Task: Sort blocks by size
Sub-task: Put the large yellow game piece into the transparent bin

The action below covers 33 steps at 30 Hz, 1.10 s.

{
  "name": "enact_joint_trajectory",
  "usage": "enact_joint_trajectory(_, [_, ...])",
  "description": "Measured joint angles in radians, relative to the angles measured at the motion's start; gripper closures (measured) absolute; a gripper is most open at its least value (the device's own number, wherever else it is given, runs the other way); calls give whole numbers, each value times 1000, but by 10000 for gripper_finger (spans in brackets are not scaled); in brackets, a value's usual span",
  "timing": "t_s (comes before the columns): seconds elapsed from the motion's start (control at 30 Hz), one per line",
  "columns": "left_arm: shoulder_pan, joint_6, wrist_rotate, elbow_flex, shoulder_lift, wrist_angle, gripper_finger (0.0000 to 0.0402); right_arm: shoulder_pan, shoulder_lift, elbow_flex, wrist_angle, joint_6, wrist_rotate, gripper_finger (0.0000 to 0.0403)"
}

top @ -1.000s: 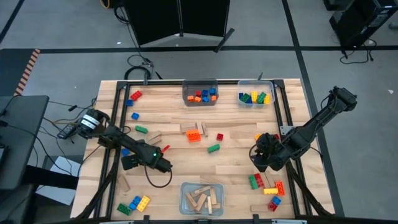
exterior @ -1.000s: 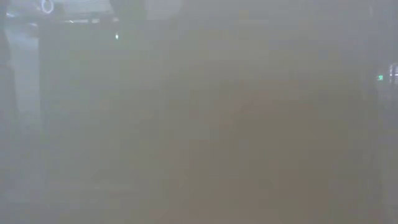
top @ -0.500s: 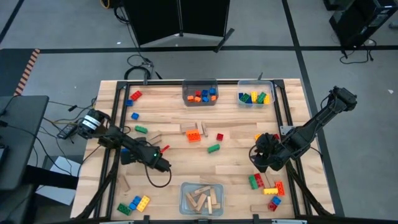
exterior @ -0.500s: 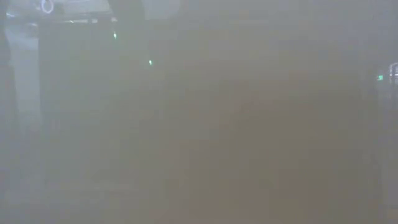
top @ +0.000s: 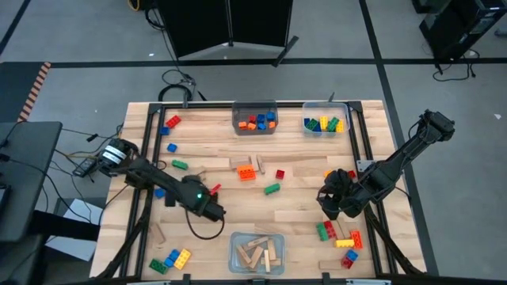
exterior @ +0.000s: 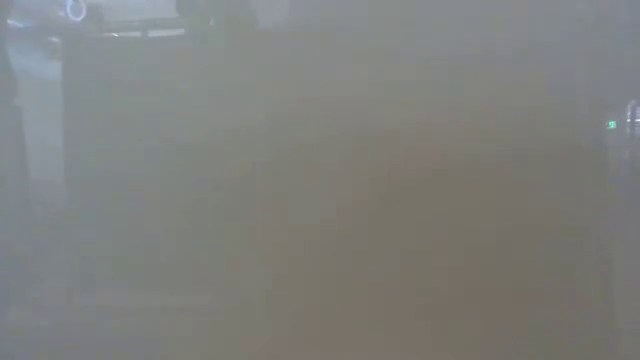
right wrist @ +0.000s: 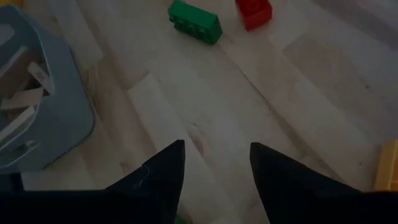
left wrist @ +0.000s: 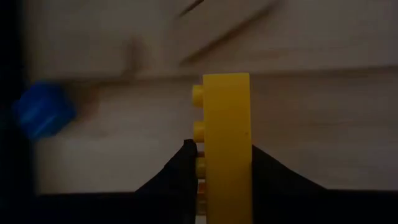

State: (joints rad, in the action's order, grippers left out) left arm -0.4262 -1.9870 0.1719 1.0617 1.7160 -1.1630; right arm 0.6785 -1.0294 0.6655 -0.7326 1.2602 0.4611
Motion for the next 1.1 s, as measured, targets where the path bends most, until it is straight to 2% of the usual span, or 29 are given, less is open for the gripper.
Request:
enact_joint_trajectory(0.1, [25,128,151,82,-42,-3,309,0,0,0,10,28,2,208])
enact_joint_trajectory(0.23, [99,405,336,191,-100,19,309,-7,0,0,41,113,46,208])
enact_joint_trajectory(0.3, [149,577,389,241,-120,60,309,-8,0,0,66,170,109,208])
enact_joint_trajectory(0.43, [266,1038,385,319,-132,275,309,-8,2,0,127,227,239,208])
enact_joint_trajectory(0.57, [370,1477,267,341,-132,634,309,-20,2,0,204,229,324,208])
enact_joint_trajectory(0.67, [434,1649,96,342,-132,854,308,-43,2,0,300,212,385,209])
enact_joint_trajectory(0.8, [517,1708,-34,343,-129,928,304,-77,21,0,476,70,501,206])
enact_joint_trajectory(0.93, [595,1724,-197,342,-97,959,304,-138,58,0,666,-171,604,198])
enact_joint_trajectory(1.0, [623,1722,-304,342,-72,1009,304,-187,77,0,741,-284,613,192])
enact_joint_trajectory(1.1, [651,1709,-459,342,-24,1132,304,-277,98,0,811,-373,595,180])
